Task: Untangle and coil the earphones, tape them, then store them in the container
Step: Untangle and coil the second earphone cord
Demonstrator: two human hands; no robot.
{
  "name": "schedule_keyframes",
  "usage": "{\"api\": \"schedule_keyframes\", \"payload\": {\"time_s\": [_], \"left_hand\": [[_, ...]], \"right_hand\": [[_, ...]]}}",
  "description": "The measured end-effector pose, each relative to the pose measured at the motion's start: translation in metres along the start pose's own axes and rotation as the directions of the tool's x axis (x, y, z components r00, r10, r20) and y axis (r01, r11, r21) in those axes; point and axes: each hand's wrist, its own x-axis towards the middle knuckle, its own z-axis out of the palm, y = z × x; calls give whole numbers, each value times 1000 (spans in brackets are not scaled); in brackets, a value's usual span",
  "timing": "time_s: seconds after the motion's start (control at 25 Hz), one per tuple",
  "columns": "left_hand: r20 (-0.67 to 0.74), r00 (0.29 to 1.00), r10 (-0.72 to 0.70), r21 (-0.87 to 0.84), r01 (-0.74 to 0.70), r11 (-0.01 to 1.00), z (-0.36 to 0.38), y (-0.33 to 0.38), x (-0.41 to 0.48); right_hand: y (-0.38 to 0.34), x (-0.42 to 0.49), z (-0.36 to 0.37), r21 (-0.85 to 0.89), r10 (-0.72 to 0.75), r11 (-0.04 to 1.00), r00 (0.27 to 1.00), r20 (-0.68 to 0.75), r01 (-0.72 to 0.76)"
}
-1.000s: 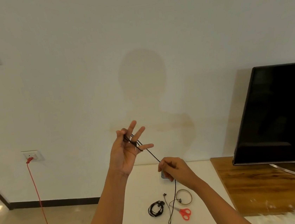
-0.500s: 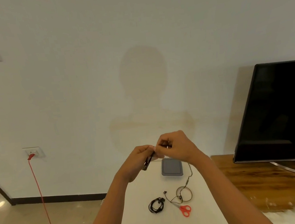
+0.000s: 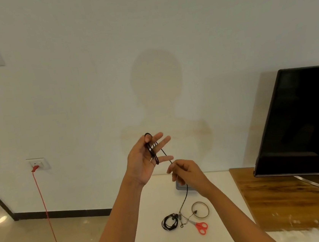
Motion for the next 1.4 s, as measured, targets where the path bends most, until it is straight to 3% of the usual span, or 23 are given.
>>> {"api": "schedule_keyframes", "payload": {"time_s": [0.12, 0.2, 0.28, 0.36, 0.44, 0.48, 0.56, 0.72, 0.92, 1.16, 1.28, 1.4], "left_hand": [[-37, 994, 108, 136, -102, 986, -9, -2, 10], [-74, 988, 133, 297, -105, 949, -18, -6, 13], [-44, 986, 158, 541, -110, 834, -24, -12, 12], [45, 989, 139, 752, -125, 647, -25, -21, 8], [100, 992, 80, 835, -128, 536, -17, -28, 0], [92, 995, 37, 834, -98, 543, -13, -29, -5], [48, 996, -69, 755, 9, 656, -13, -27, -11], [63, 967, -246, 487, 185, 854, -14, -20, -15], [109, 976, -190, 196, 166, 966, -1, -15, -11], [124, 982, -142, 80, 133, 988, -6, -14, -4], [38, 999, -28, 142, 22, 990, -13, -20, 4], [-8, 994, 113, 483, -95, 870, -28, -28, 8]], "right_hand": [[-12, -12, 0, -33, 38, 999, 987, 154, -33], [-25, -16, -7, -52, 43, 998, 987, 152, -36], [-38, -15, -14, -77, 17, 997, 993, 119, -8], [-52, -12, -17, -127, -25, 991, 995, 93, 36], [-63, -9, -18, -191, -91, 977, 995, 41, 97], [-66, -6, -18, -220, -134, 967, 991, -4, 130], [-69, 0, -21, -236, -196, 958, 974, -112, 165], [-50, 13, -23, -64, -78, 996, 966, -247, 64], [-25, 4, 3, 218, 126, 970, 990, -72, -107], [-17, -5, 9, 191, 282, 935, 954, 106, -298], [-16, -11, 9, 14, 276, 958, 934, 228, -286], [-27, -13, 6, -139, 247, 967, 921, 302, -214]]}}
